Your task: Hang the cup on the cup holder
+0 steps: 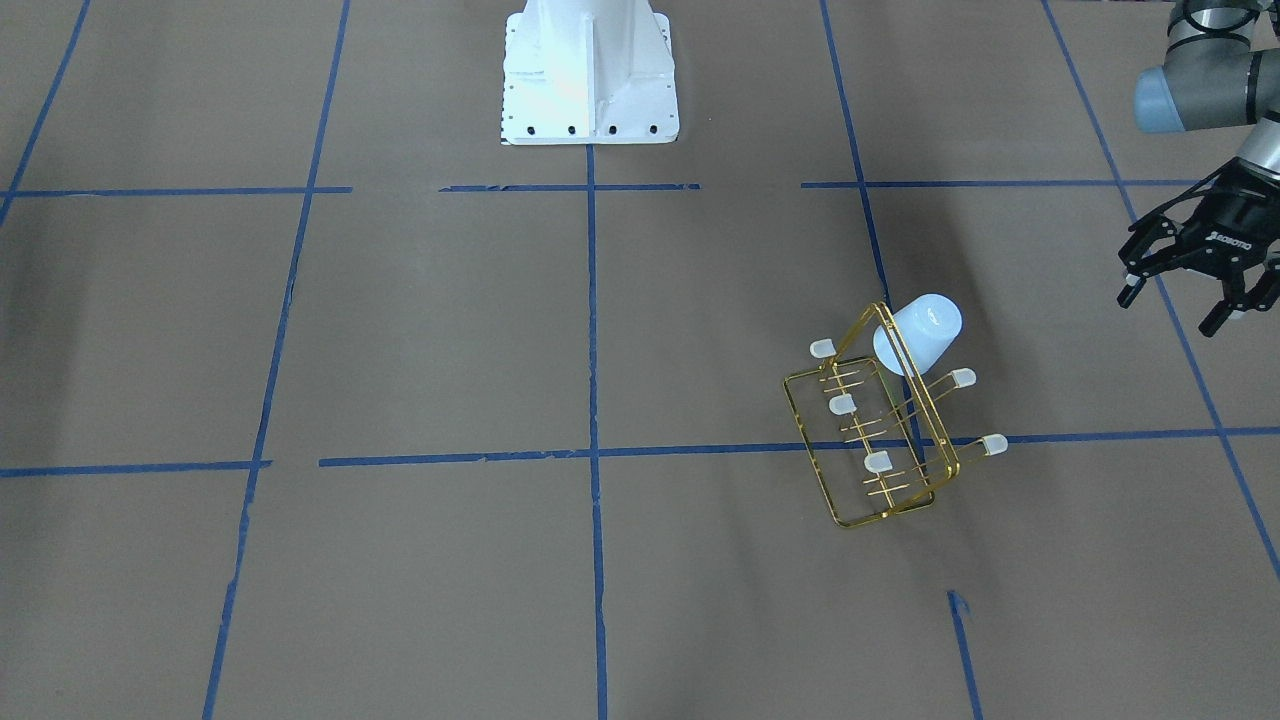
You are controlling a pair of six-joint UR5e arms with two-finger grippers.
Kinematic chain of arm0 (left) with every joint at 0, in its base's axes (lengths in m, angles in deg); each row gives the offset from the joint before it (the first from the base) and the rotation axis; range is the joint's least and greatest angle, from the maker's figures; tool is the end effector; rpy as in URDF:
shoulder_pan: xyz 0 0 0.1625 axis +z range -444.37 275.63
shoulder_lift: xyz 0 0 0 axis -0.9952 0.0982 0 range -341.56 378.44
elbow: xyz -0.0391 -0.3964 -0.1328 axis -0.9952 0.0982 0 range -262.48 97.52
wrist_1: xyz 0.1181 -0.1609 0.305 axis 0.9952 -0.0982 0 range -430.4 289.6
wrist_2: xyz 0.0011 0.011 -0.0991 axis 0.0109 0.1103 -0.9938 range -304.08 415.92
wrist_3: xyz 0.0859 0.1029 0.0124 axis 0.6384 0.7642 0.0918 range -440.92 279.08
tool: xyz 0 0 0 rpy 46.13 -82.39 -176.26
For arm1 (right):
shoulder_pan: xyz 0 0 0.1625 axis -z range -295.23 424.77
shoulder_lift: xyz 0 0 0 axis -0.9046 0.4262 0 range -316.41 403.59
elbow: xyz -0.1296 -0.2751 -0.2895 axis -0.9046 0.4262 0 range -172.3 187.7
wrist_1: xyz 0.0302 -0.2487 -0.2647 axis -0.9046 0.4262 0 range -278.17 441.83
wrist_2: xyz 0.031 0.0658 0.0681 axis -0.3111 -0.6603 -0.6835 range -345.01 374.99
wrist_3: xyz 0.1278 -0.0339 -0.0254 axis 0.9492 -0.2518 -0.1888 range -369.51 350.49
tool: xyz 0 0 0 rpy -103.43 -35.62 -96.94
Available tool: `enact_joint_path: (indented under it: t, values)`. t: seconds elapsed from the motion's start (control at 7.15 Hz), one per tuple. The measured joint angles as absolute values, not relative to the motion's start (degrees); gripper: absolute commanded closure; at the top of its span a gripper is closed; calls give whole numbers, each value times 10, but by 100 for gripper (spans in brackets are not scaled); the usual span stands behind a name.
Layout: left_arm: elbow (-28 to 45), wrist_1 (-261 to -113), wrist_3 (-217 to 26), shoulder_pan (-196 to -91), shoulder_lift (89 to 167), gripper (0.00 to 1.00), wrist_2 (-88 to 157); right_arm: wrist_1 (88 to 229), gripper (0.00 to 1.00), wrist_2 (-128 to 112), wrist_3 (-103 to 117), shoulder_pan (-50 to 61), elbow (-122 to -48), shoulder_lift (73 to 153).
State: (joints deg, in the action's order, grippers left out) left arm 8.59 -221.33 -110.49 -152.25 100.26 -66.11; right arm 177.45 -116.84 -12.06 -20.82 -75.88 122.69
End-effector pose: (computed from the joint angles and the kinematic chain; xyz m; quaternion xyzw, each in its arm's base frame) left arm 0.1037 -0.4197 0.6070 0.2842 0.4110 0.0689 0.8634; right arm 0.0038 -0.5170 0.6506 -0.0151 -0.3568 -0.0531 0.9326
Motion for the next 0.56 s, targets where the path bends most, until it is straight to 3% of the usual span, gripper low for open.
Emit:
enact_joint_path:
  t: [0.56]
  values:
    - [71,-2047,-1097,-1601,1032,0,-785,1775,0,-1168,-121,-208,-759,1227]
